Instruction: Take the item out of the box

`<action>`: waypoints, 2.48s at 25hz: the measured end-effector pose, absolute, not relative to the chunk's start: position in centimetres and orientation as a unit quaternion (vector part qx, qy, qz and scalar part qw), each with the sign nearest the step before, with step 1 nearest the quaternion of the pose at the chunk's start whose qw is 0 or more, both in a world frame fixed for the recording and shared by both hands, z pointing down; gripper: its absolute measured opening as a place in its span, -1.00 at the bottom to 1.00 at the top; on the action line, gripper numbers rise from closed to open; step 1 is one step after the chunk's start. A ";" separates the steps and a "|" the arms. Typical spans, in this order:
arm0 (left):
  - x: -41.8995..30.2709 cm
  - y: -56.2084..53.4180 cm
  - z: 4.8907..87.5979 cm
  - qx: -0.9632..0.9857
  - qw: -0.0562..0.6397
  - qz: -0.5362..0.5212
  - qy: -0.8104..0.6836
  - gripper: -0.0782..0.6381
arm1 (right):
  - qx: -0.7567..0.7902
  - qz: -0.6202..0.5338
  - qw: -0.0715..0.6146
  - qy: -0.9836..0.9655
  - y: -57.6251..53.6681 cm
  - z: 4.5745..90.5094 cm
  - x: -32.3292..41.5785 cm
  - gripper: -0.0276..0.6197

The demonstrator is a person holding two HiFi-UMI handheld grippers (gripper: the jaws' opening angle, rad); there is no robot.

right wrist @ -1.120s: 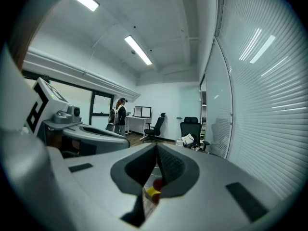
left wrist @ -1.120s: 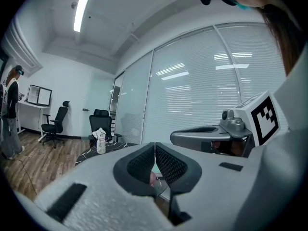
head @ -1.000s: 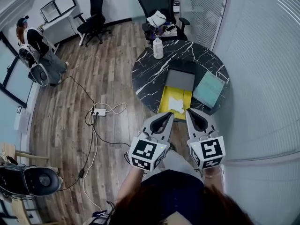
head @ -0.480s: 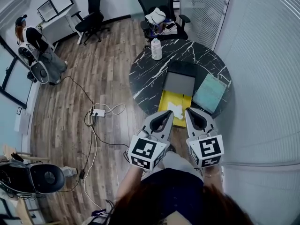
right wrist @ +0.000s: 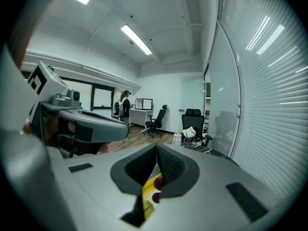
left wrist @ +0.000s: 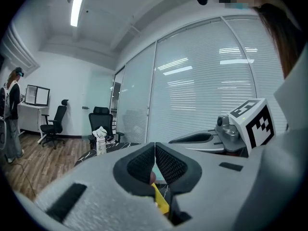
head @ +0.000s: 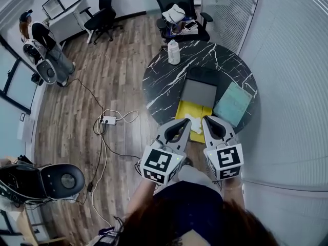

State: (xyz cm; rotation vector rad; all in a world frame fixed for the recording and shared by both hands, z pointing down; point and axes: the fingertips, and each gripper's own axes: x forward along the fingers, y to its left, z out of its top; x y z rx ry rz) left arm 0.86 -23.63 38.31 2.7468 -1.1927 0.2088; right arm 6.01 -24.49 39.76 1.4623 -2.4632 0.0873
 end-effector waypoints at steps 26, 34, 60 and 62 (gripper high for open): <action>1.8 -29.3 39.9 0.909 0.087 0.083 -0.400 -0.70 | 0.435 0.053 0.250 -0.863 -30.0 48.5 4.8 -0.83; 2.1 -30.7 40.4 0.908 0.092 0.087 -0.400 -0.70 | 0.406 0.051 0.294 -0.864 -31.0 51.1 4.5 -0.83; 2.0 -32.9 42.4 0.901 0.116 0.101 -0.405 -0.70 | 0.330 0.061 0.397 -0.854 -31.4 61.2 3.1 -0.55; 2.1 -33.1 42.6 0.901 0.117 0.102 -0.406 -0.70 | 0.324 0.064 0.407 -0.852 -31.3 62.1 3.1 -0.54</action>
